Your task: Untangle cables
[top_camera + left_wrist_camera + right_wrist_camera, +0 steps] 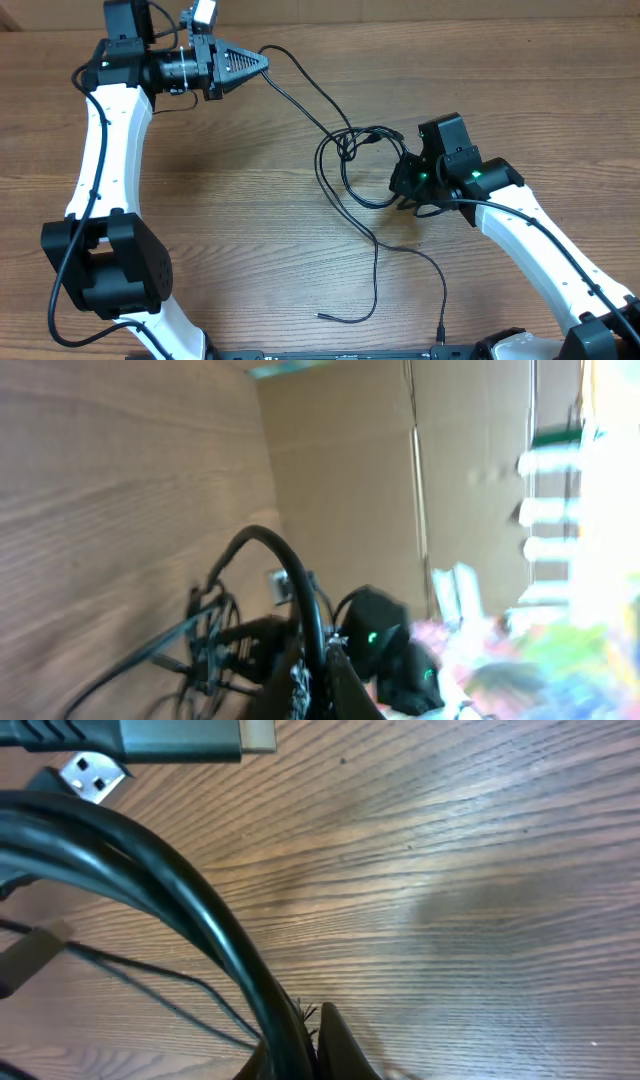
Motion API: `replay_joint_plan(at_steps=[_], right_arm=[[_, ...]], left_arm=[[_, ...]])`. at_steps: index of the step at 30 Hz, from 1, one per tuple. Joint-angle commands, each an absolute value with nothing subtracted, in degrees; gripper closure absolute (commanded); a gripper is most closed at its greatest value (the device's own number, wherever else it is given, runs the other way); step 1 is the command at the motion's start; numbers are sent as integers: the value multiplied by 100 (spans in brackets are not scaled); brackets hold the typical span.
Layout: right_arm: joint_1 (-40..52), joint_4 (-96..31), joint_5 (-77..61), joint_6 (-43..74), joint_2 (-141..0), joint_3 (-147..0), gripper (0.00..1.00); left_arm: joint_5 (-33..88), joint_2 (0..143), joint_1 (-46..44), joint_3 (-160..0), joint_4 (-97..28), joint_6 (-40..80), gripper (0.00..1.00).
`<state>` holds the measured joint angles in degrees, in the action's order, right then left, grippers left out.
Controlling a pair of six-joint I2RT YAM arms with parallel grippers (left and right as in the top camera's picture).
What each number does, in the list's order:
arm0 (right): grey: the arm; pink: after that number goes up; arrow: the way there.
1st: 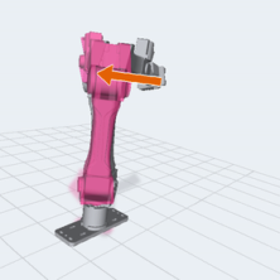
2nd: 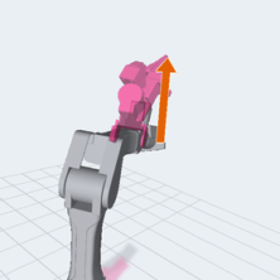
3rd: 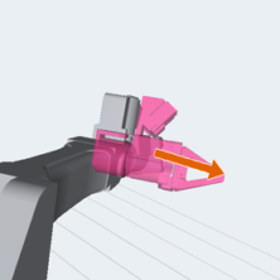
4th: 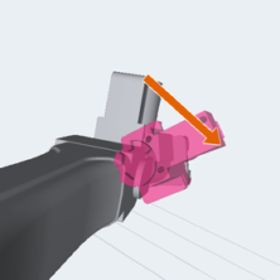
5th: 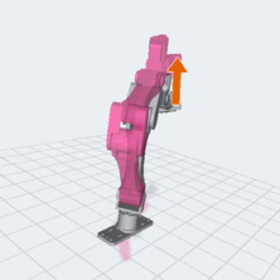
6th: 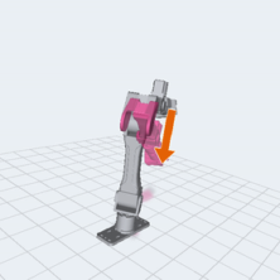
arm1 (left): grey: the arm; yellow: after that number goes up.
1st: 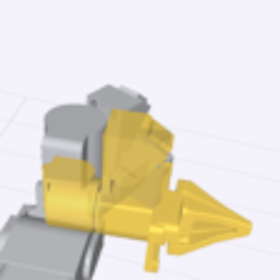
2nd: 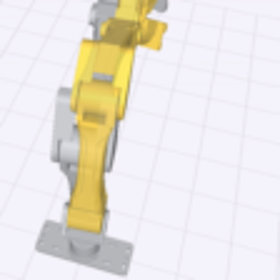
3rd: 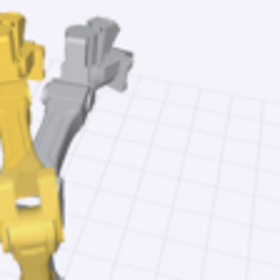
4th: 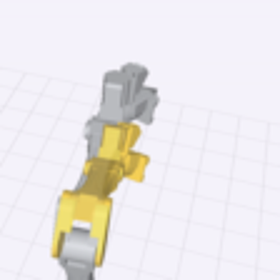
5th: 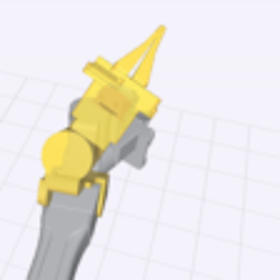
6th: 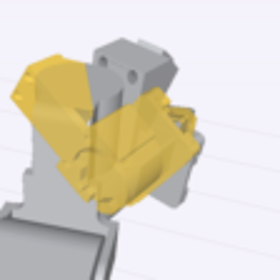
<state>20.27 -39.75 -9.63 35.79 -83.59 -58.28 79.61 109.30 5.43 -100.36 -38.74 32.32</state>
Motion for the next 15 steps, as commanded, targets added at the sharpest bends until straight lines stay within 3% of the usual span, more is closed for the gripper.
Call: replay_joint_plan(at_steps=[1, 8, 12, 15], right_arm=[[2029, -4025, -854, 3544, -8361, -5819, 96], [2027, -4521, -298, 3546, -8366, -5819, 96], [2023, -4515, -266, 3548, -8366, -5819, 96], [2023, -4491, -263, 3548, -8366, -5819, 96]], left_arm=[[7703, 10853, 639, -10151, -3173, 4939, 96], [7334, 10853, 919, -10151, -23, 6834, 96], [6775, 10853, 1013, -10149, -169, 7188, 96], [6420, 10853, 998, -10147, -1107, 6886, 96]])
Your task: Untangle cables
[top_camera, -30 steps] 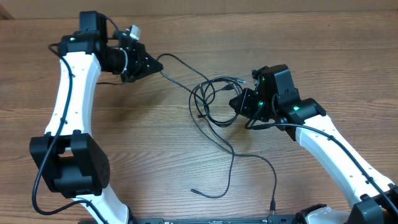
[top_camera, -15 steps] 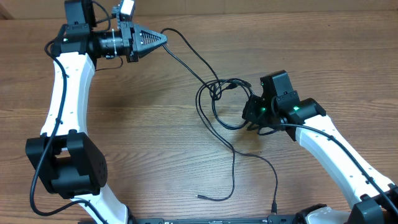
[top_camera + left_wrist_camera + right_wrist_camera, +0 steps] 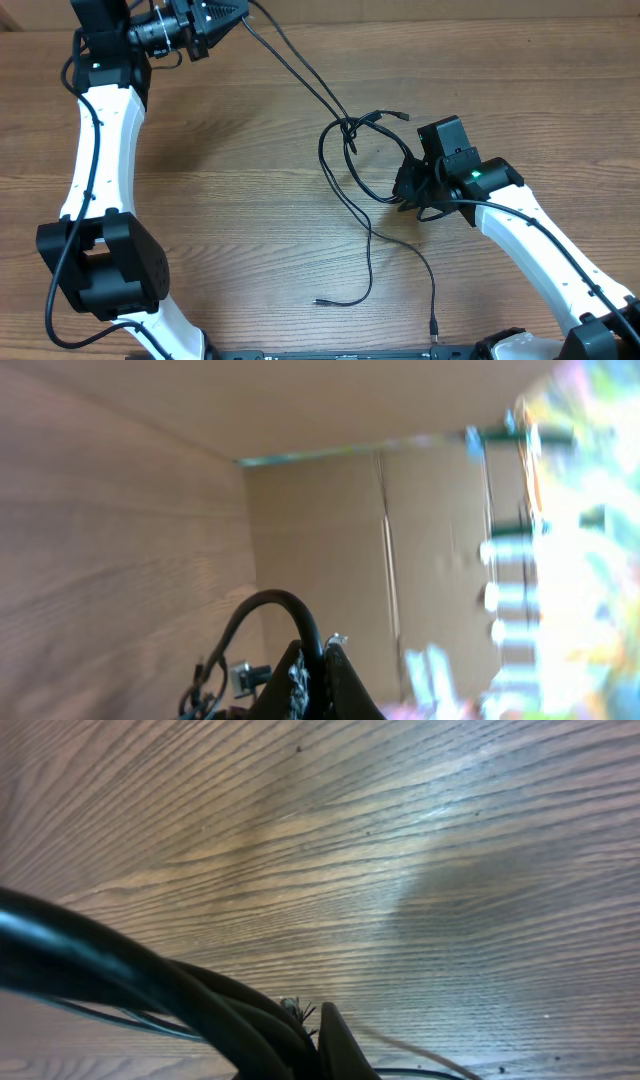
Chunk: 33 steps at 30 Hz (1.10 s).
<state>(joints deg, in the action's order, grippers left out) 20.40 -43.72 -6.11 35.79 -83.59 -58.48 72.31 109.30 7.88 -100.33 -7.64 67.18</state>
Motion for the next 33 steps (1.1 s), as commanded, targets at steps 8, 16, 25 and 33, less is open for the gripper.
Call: replay_joint_plan(at_steps=[8, 16, 25, 33], right_arm=[[2023, -4493, -266, 3548, -8366, -5819, 96], [2023, -4488, -263, 3546, -8366, -5819, 96], [2023, -4475, -307, 3245, -8366, -5819, 96], [2023, -4449, -360, 3249, -8366, -5819, 96]], left_arm=[[3806, 10853, 694, -10141, -5581, 6761, 64], [3562, 10853, -43, -10141, -5907, 3214, 1], [2202, 10871, -1566, -10141, -5887, 2749, 7], [1699, 11002, -2322, -10138, -5732, 4125, 42]])
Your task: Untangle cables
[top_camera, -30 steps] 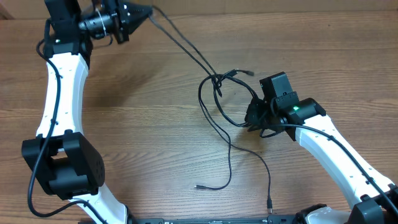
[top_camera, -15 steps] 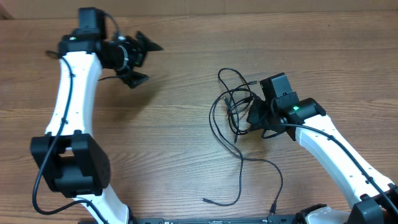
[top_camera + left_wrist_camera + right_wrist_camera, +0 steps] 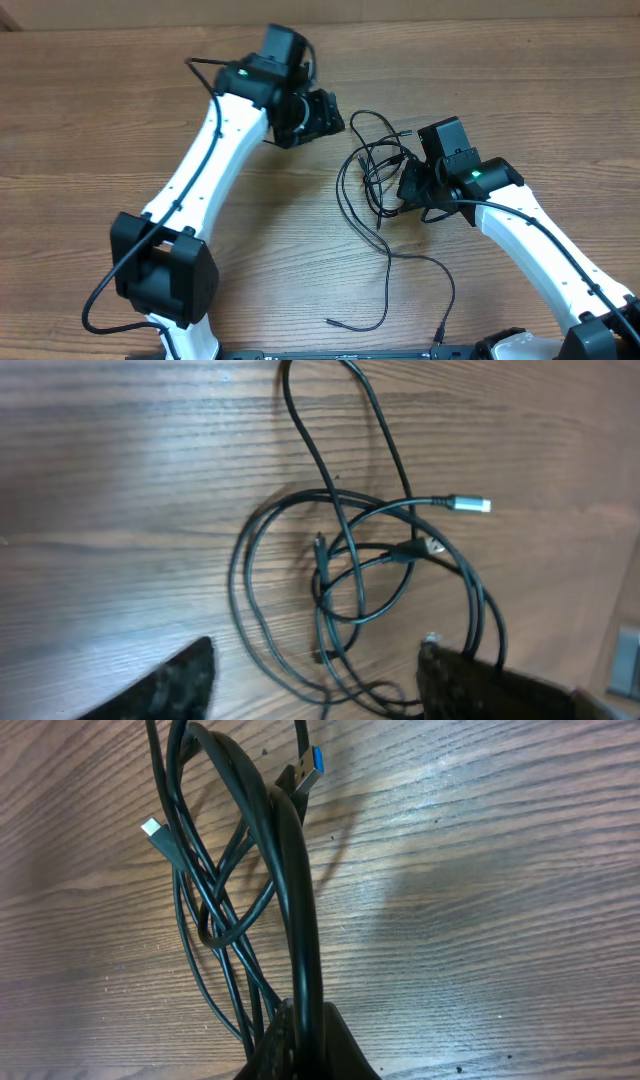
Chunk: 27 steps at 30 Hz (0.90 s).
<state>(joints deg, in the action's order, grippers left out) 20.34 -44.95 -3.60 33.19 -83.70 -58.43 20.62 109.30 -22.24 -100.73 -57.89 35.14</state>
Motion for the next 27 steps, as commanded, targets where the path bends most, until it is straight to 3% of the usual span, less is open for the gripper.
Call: replay_joint_plan(at_steps=[1, 4, 7, 12, 21, 25, 27], right_arm=[[2023, -4429, -403, 3249, -8366, -5819, 96], [2023, -4383, -460, 3249, -8366, -5819, 96], [2023, -4381, -458, 3249, -8366, -5819, 96], [2023, -4383, -480, 3251, -8366, -5819, 96], [2023, -4383, -480, 3251, -8366, -5819, 96], [2023, -4381, -480, 3251, -8366, -5819, 96], [2023, -4381, -480, 3251, -8366, -5819, 96]], left_arm=[[1769, 11039, -2381, -10138, -5673, 4224, 42], [1931, 11244, -2539, -10138, -5544, 4475, 35], [2134, 11526, -2617, -10138, -5546, 5181, 38], [2939, 12044, -2630, -10138, -5299, 5918, 58], [3863, 12709, -2648, -10138, -4941, 5940, 62], [3857, 12805, -2709, -10138, -4893, 5970, 69], [3854, 12816, -2751, -10138, -4862, 6040, 79]])
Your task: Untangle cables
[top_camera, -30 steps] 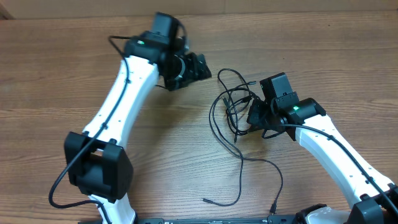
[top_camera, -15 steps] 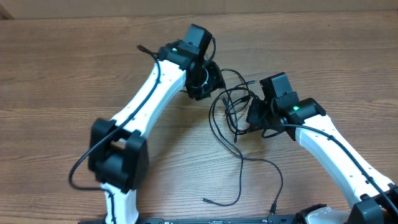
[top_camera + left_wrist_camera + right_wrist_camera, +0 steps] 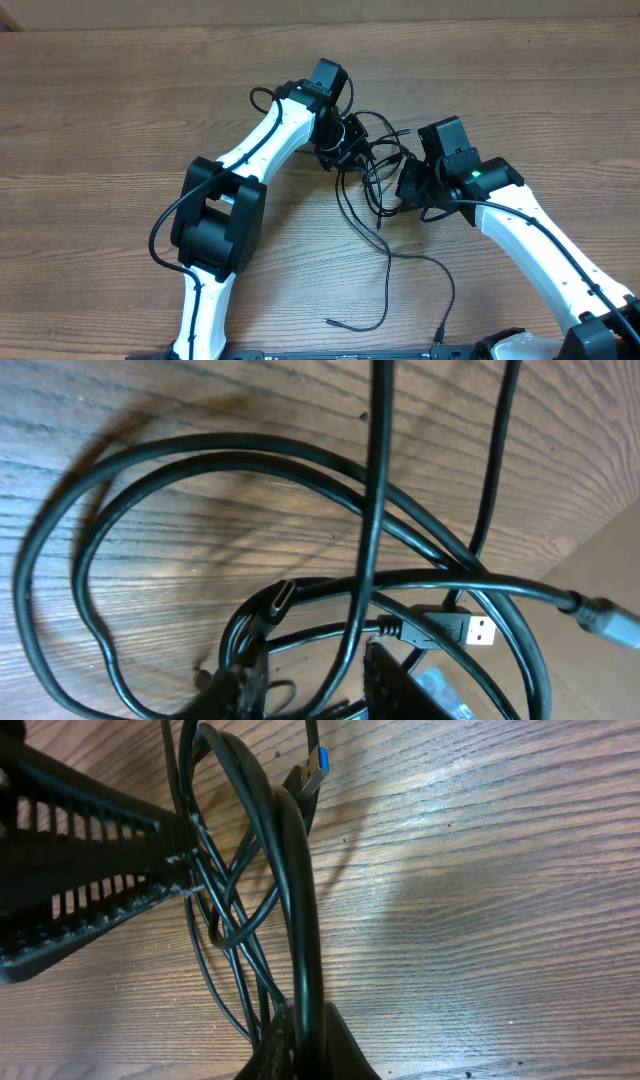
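Note:
A tangle of black cables (image 3: 375, 160) lies on the wooden table, with loops of thick and thin strands crossing. My left gripper (image 3: 352, 135) is down in its left side. In the left wrist view the left gripper (image 3: 310, 665) is open, with strands running between its fingers (image 3: 395, 680). A USB-A plug (image 3: 480, 630) and a small angled plug (image 3: 280, 598) lie just ahead of it. My right gripper (image 3: 403, 188) is at the tangle's right side. In the right wrist view the right gripper (image 3: 305, 1020) is shut on a thick black cable (image 3: 295, 880). A blue-tipped plug (image 3: 315, 765) lies beyond.
A thin cable (image 3: 385, 265) trails from the tangle toward the near edge, its two ends (image 3: 330, 322) (image 3: 440, 330) lying on the wood. The left arm's white link (image 3: 260, 150) crosses the table from the near left. Bare wooden table (image 3: 120, 120) surrounds the tangle.
My left gripper was open above the table just left of the tangle. Now it is lower and further right, in among the cables with strands between its fingers. The right gripper has not moved.
My left gripper was shut on a cable at the far left, with the cable stretched from the tangle. Then it held the cable further back and left. Later it was open near the tangle, the cable released and slack. Now it straddles strands. The right gripper held the thick cable throughout.

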Motion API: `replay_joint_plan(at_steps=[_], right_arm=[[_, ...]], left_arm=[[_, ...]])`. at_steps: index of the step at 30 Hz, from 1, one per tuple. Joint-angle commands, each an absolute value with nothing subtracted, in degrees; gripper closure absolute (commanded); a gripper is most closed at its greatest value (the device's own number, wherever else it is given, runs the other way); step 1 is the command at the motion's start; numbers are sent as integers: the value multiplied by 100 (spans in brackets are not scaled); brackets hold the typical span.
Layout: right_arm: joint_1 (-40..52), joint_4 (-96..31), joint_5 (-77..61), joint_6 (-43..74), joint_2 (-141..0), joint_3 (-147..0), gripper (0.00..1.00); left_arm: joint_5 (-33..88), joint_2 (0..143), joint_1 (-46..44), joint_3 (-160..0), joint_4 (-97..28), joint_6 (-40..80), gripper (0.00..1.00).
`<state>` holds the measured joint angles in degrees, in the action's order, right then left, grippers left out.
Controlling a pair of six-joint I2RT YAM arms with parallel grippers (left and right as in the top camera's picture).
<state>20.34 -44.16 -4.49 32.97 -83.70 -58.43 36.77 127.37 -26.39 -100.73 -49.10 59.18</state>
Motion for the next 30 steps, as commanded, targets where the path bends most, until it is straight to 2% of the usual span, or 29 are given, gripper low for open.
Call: replay_joint_plan(at_steps=[1, 5, 10, 13, 17, 24, 30], right_arm=[[2023, -4381, -480, 3251, -8366, -5819, 96], [2023, -4383, -486, 3251, -8366, -5819, 96], [2023, -4386, -569, 3249, -8366, -5819, 96], [2023, -4386, -565, 3249, -8366, -5819, 96], [2023, -4429, -565, 3249, -8366, -5819, 96], [2023, -4473, -565, 3249, -8366, -5819, 96], [2023, -4469, -563, 3249, -8368, -5819, 96]], left_arm=[[3841, 12816, -2773, -10138, -4821, 6051, 85], [3787, 12816, -2834, -10138, -4491, 6047, 96], [3723, 12816, -2851, -10138, -4270, 6047, 96], [3743, 12807, -2729, -10143, -3726, 6042, 96], [4084, 12720, -2324, -10165, -3159, 6045, 96], [4353, 12503, -1435, -10186, -3225, 5870, 96], [5769, 12490, -694, -10184, -3024, 6311, 96]])
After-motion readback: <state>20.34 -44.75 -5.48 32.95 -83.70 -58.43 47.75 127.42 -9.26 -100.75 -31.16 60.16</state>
